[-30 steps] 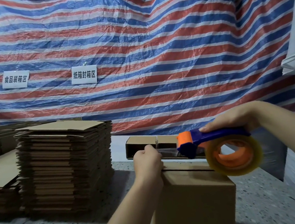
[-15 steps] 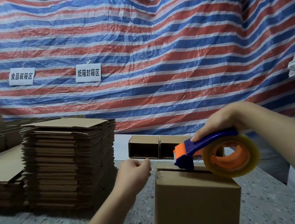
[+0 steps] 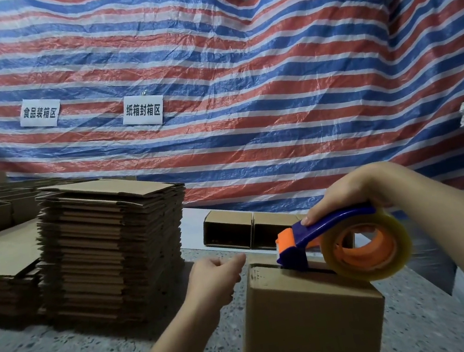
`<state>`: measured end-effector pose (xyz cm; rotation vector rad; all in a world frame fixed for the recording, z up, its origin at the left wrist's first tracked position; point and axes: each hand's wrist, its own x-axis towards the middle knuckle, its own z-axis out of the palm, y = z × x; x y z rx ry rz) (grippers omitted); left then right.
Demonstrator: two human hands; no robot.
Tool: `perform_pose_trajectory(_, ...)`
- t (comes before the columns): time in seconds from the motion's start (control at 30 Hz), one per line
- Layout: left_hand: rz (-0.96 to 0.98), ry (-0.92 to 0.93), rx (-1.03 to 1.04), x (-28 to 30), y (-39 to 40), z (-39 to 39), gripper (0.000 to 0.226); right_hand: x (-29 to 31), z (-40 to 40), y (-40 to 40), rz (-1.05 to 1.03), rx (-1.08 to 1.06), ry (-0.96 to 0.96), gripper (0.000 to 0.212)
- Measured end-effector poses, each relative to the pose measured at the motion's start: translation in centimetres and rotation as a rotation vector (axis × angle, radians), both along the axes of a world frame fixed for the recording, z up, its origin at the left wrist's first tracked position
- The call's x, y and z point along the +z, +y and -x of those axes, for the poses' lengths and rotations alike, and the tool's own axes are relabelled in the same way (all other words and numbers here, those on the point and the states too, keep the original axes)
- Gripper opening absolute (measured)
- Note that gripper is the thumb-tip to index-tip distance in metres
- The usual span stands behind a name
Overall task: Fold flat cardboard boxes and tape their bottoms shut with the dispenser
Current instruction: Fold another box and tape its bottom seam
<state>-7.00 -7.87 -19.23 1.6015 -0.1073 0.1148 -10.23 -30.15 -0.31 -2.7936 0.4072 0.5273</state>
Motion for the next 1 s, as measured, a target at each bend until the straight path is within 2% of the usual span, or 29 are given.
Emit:
perform_pose_trajectory(0.17,-0.010,-0.005,0.022,-1.0,-0.2,0.1,0.038,-0.2,0.1,0.1,-0.015,-0.010,-0.015,0.066)
perform_pose_trajectory(0.33,0.000,0.072,-0.086,-1.5,-0.6,0.9,0.041,-0.3,0.2,0.1,-0.030,-0.008,-0.022,0.065)
perform_pose_trajectory(0.47,0.022,0.113,-0.151,-1.1,-0.8,1.4,0.039,-0.3,0.3,-0.1,-0.047,0.010,-0.034,0.073)
perform_pose_trajectory(0.87,0.025,0.208,-0.098,-1.4,-1.4,1.6,0.048,-0.6,0.0,-0.5,-0.113,0.006,-0.034,0.065)
perform_pose_trajectory(0.9,0.026,0.235,-0.092,-1.4,-1.4,1.9,0.054,-0.6,0.0,-0.5,-0.116,0.008,-0.028,0.066)
perform_pose_trajectory(1.0,0.127,0.319,-0.160,-1.9,-1.5,2.5,0.092,-0.6,-0.1,-0.7,-0.129,0.004,-0.010,0.070)
